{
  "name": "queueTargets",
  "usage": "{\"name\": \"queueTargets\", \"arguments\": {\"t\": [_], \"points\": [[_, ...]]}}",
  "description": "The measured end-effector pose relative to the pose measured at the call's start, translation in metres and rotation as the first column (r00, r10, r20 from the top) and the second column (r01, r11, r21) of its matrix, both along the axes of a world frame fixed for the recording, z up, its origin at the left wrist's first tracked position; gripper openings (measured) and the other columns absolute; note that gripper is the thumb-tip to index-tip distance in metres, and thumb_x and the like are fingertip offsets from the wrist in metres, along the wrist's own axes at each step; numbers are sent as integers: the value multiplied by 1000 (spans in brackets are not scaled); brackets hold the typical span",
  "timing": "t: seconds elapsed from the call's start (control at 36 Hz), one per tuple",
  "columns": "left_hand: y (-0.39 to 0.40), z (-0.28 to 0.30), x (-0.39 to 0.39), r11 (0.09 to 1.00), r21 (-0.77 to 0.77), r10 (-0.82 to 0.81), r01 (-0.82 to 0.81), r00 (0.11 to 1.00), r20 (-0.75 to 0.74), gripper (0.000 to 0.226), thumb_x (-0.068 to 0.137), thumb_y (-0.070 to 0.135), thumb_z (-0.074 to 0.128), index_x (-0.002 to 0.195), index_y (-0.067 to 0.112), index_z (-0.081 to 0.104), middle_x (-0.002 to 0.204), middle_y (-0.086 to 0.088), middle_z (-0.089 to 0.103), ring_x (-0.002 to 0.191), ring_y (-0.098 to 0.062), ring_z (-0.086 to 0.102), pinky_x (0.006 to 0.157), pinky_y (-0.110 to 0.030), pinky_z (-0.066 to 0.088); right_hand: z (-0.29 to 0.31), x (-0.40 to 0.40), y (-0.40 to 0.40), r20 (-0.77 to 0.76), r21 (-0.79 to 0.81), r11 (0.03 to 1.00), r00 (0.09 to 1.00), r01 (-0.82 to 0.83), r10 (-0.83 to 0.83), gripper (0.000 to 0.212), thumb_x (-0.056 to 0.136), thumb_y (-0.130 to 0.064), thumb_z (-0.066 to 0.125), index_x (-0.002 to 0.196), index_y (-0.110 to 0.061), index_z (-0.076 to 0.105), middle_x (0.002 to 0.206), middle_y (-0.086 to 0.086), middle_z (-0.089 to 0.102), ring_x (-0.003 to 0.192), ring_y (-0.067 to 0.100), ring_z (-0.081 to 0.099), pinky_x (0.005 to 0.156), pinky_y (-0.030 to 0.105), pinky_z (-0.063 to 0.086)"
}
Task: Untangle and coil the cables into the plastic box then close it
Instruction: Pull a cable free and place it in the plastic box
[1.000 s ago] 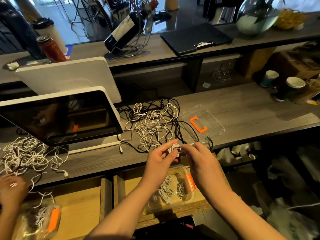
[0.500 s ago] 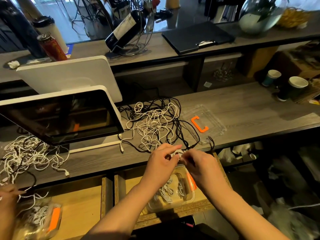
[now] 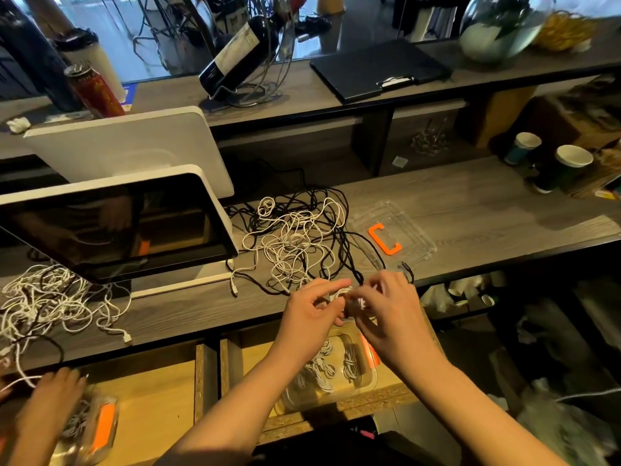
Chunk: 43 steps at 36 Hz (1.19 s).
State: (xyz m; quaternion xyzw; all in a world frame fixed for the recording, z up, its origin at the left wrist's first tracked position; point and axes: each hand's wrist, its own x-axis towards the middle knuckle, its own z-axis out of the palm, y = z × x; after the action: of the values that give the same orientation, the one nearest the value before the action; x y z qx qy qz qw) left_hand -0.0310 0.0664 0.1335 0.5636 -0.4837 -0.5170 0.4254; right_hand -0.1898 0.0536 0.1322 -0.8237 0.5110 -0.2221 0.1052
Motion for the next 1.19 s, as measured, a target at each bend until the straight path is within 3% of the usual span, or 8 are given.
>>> {"name": "queueTargets", "arguments": {"t": [0.08, 0.17, 0.36, 0.47, 0.58, 0.72, 0.94, 1.19], "points": [[-1, -2, 4, 1000, 26, -4, 6, 997, -71, 36, 95, 0, 63, 112, 30, 73, 115, 0, 68, 72, -15, 69, 74, -31, 61, 10, -4, -3, 202, 297, 955, 976, 18, -81, 46, 83, -26, 75, 125, -26, 55, 121, -15, 48, 115, -1, 43, 99, 22, 36], [-1, -2, 6, 999, 20, -49, 51, 993, -104, 36, 95, -2, 63, 115, 25, 75, 113, 0, 70, 73, -19, 67, 73, -33, 59, 18, -8, -7, 399, 542, 828, 910, -140, -107, 44, 87, -18, 73, 121, -38, 55, 114, -22, 61, 106, -11, 56, 93, 14, 47], [4, 4, 0, 1000, -15, 23, -27, 980, -198, 32, 97, -2, 55, 101, 18, 80, 107, -15, 62, 74, -17, 65, 60, -26, 55, 20, -7, -8, 529, 542, 824, 830, -168, -179, 32, 81, -7, 76, 103, -29, 70, 91, -10, 73, 90, 1, 67, 79, 13, 51], [3, 8, -5, 955, 244, 240, -169, 925, -294, 19, 99, 7, 53, 113, 8, 65, 96, -16, 65, 57, -16, 62, 48, -26, 51, 21, -1, -5, 574, 518, 842, 790, -149, -213, 30, 79, -5, 76, 94, -30, 68, 87, -10, 72, 87, 1, 66, 77, 14, 51], [0, 10, -1, 850, 514, 202, 114, 830, -520, 38, 104, 37, 47, 112, 4, 63, 81, -11, 66, 58, -14, 58, 49, -20, 49, 22, -3, -5, 604, 518, 839, 767, -168, -219, 32, 79, 3, 75, 93, -26, 69, 85, -8, 73, 81, -1, 65, 74, 11, 50], [-2, 10, 7, 779, 587, 222, 219, 780, -585, 27, 96, 15, 55, 117, -1, 63, 84, -13, 64, 58, -11, 60, 49, -16, 51, 21, -9, -4, 590, 546, 809, 786, -219, -186, 30, 79, 0, 75, 94, -25, 70, 92, -13, 74, 87, 1, 67, 80, 14, 51], [0, 5, 13, 762, 599, 269, 248, 720, -640, 31, 77, 14, 66, 103, -2, 69, 87, -17, 69, 70, -18, 64, 56, -23, 56, 19, -9, -1, 611, 568, 782, 767, -255, -194, 27, 82, 0, 74, 100, -19, 70, 96, -5, 73, 89, 8, 67, 78, 20, 54], [1, 5, 6, 888, 459, 238, -23, 877, -417, 15, 97, 9, 61, 107, -1, 65, 98, -14, 76, 87, -19, 73, 72, -27, 60, 10, -8, 1, 559, 584, 781, 807, -222, -188, 30, 80, -10, 80, 104, -22, 65, 96, -4, 71, 89, 8, 67, 81, 25, 56]]}}
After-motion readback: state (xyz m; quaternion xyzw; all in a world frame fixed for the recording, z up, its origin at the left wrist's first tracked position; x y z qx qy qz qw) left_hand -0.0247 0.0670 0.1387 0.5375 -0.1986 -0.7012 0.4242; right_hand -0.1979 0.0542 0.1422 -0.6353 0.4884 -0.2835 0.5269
